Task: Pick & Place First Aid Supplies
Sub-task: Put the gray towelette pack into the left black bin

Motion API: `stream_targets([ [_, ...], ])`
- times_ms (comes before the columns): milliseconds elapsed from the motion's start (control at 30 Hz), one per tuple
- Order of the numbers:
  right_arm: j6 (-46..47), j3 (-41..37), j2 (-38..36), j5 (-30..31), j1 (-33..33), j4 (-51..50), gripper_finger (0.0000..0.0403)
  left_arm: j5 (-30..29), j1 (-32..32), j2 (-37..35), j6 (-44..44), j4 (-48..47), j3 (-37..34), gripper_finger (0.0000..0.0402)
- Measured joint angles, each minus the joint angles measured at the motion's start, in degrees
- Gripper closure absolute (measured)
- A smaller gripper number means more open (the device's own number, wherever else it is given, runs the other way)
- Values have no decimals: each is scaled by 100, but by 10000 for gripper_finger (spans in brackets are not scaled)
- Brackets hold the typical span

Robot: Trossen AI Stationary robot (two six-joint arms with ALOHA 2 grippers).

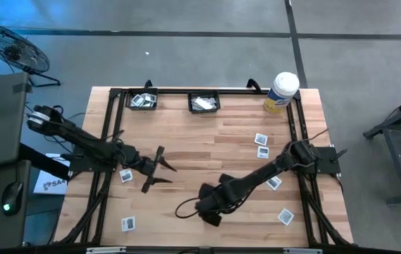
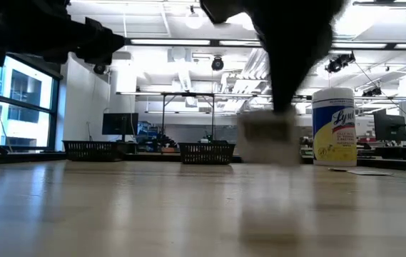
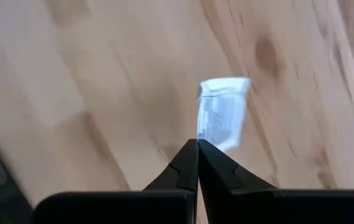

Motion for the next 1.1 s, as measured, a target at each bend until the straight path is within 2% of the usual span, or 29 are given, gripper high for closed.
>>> stream_targets([
  [167, -460, 559, -10, 195, -163, 25, 402, 278, -13, 610, 121, 161, 296, 195],
  [333, -974, 798, -13, 343, -337, 135, 402, 593, -13, 1134, 141, 132, 796, 195],
  [600, -1524, 819, -13, 597, -483, 618, 403, 575, -8, 1867, 229, 120, 1317, 195],
  [800, -1704, 819, -13, 794, -487, 842, 403, 471, -8, 2135, 241, 70, 1389, 202],
  [967, -1731, 821, -13, 799, -490, 922, 403, 380, -8, 2135, 241, 35, 1389, 260],
  [1100, -1757, 823, -13, 820, -495, 956, 403, 367, -8, 2132, 242, -108, 1389, 356],
])
